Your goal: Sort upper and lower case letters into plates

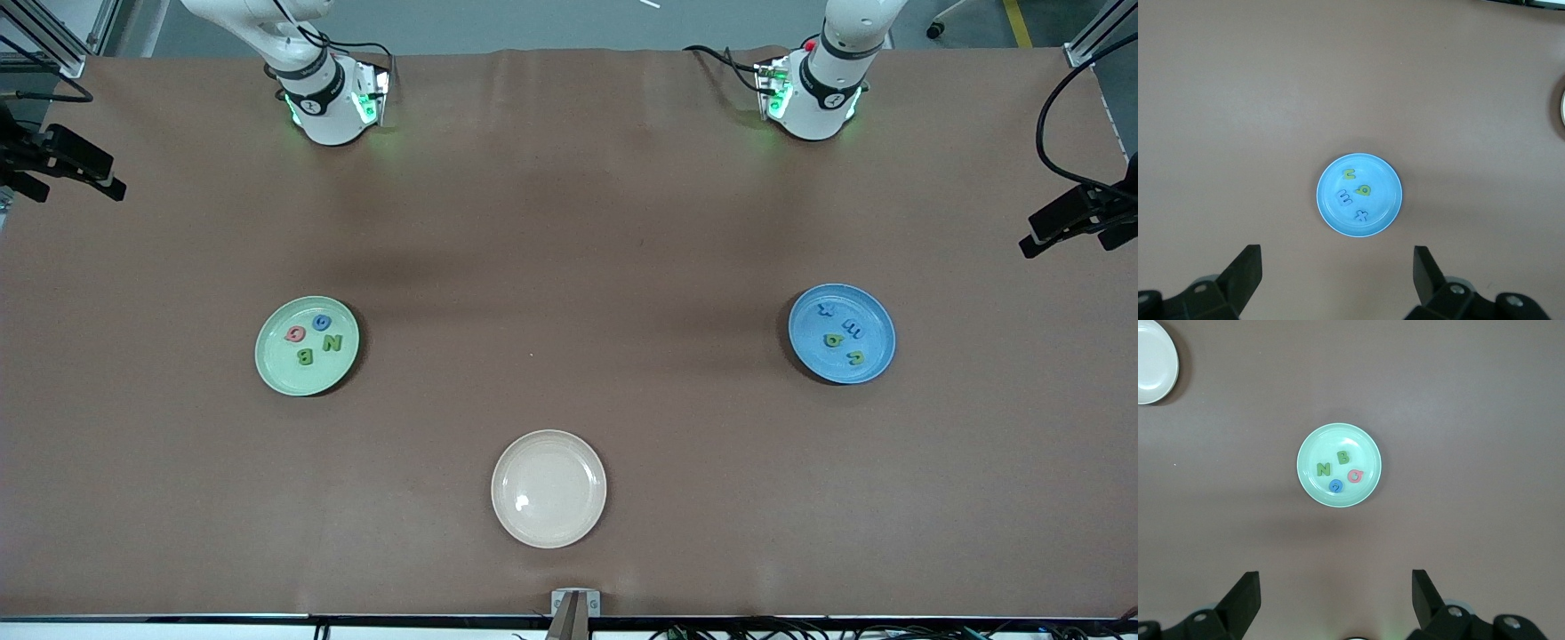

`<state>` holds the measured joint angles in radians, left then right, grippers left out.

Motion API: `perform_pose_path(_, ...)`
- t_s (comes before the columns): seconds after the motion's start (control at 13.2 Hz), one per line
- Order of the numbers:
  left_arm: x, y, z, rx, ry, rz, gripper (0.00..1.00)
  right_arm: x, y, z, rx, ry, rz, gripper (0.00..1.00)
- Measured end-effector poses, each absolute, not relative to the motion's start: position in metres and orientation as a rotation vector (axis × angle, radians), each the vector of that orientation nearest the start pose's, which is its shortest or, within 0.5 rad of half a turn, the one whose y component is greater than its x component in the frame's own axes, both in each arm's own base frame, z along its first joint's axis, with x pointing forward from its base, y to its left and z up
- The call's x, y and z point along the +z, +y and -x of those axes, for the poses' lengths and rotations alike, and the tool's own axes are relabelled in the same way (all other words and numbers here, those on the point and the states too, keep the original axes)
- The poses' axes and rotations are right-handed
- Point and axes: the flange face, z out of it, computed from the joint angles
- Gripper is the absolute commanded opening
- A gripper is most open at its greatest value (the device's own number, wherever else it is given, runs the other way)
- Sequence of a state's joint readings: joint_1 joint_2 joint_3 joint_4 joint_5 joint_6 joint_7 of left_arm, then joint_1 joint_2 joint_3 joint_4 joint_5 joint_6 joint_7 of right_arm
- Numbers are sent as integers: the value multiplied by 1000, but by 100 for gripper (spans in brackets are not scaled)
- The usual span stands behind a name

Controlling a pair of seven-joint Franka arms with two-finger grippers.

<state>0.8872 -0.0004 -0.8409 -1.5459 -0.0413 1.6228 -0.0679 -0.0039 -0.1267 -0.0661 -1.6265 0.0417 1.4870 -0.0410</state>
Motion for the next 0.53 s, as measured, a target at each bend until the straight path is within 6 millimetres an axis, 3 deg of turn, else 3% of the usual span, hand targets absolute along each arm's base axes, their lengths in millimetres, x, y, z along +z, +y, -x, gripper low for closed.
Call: perform_pose_path(0.53,639,24,-561,-116,-188,3180,100,652,-34,-509,54,36,3121,100)
